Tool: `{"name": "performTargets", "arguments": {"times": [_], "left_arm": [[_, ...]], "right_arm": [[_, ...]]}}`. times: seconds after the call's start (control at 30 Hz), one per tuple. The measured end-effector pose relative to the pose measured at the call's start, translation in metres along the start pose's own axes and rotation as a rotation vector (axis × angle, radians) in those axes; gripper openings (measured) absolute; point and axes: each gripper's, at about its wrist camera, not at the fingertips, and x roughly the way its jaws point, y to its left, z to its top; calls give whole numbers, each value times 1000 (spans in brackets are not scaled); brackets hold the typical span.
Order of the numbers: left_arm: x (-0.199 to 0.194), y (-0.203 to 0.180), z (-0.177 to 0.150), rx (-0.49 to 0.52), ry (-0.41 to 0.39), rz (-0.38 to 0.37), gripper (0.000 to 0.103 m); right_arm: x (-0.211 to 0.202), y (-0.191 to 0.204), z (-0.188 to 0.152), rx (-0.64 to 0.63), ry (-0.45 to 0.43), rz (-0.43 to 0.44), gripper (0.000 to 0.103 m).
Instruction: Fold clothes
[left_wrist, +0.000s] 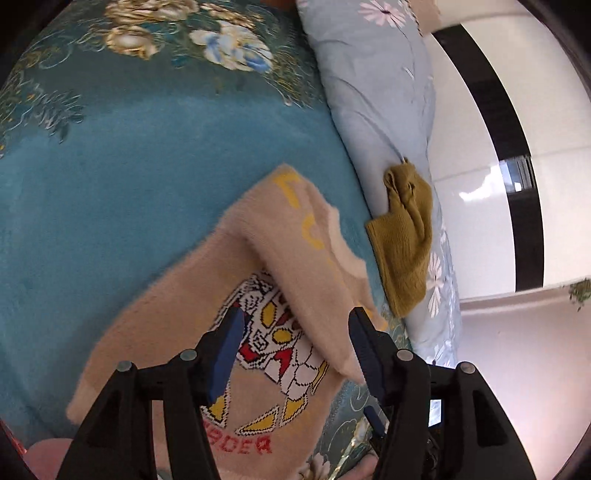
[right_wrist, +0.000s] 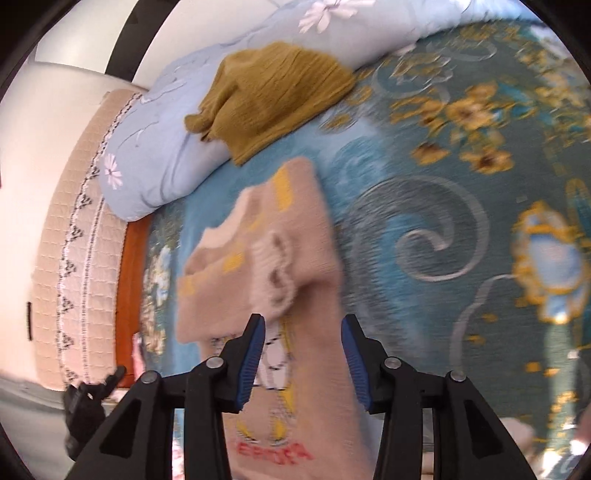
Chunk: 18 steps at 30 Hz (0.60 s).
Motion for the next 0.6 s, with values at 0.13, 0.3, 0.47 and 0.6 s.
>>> {"name": "performTargets", "arguments": {"times": [0.13,0.3,0.47,0.6], "left_arm": [[-49,13,16,-15,-64,-36,60],[-96,10,23,117,-154,84,62],[-94,24,10,115,-118,95,63],[-79,31,-2,81,-60,77,63]], "right_arm": [[38,13,8,26,62,-1,47],[63,12,15,98,64,-17,46],[66,27,20,67,64,-48,12],[50,77,23,-201,50,-81,11]]}}
